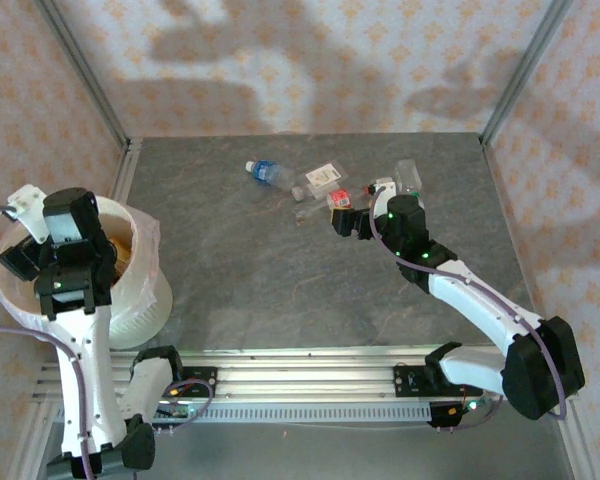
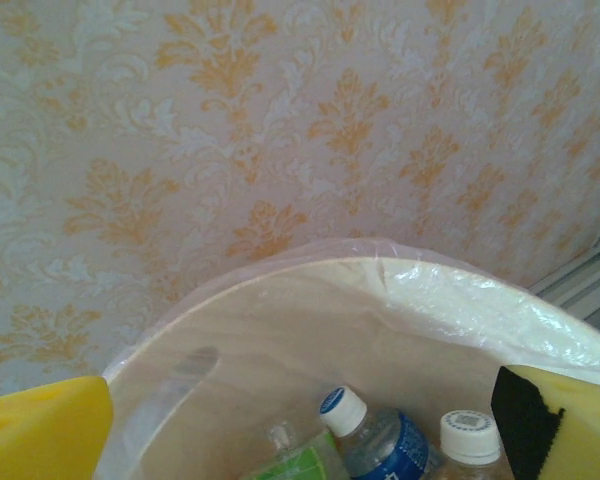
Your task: Put the plastic bottles in the bin
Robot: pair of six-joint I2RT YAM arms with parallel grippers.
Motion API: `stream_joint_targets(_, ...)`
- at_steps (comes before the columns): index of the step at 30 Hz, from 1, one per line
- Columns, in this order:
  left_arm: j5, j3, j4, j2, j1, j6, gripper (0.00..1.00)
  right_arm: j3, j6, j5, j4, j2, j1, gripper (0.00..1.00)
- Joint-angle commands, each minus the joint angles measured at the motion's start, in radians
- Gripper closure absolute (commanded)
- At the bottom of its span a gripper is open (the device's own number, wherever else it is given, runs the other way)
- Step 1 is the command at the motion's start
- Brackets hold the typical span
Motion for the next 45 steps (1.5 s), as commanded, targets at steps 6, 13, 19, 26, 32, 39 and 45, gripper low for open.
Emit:
stream_joint_targets(6,0.119,0.107,-0.057,0.060,0.007,-0.105,0.00,0.049,0.021,0.011,0.013,0.008,0.004,0.01)
stream_joint_targets(13,0.331,0.137,-0.063,0.091,0.007,-0.161,0.00,0.055,0.117,0.231,-0.053,0.008,0.004,0.01)
stream_joint_targets(19,0.550,0.204,-0.105,0.154,0.007,-0.265,0.00,0.072,0.174,0.296,-0.116,0.047,-0.035,0.01)
stream_joint_targets(26,0.719,0.189,0.010,0.161,-0.079,-0.340,0.01,0.139,0.166,0.209,-0.226,0.118,-0.169,0.01)
stream_joint_targets(32,0.703,0.243,0.025,0.213,-0.219,-0.368,0.01,0.268,0.060,0.189,-0.398,0.246,-0.264,0.01)
stream_joint_targets(39,0.772,0.240,0.093,0.279,-0.340,-0.408,0.01,0.394,-0.054,0.125,-0.515,0.415,-0.393,0.01)
stream_joint_targets(45,0.819,0.198,0.181,0.281,-0.378,-0.416,0.00,0.618,-0.183,0.078,-0.674,0.650,-0.448,0.00)
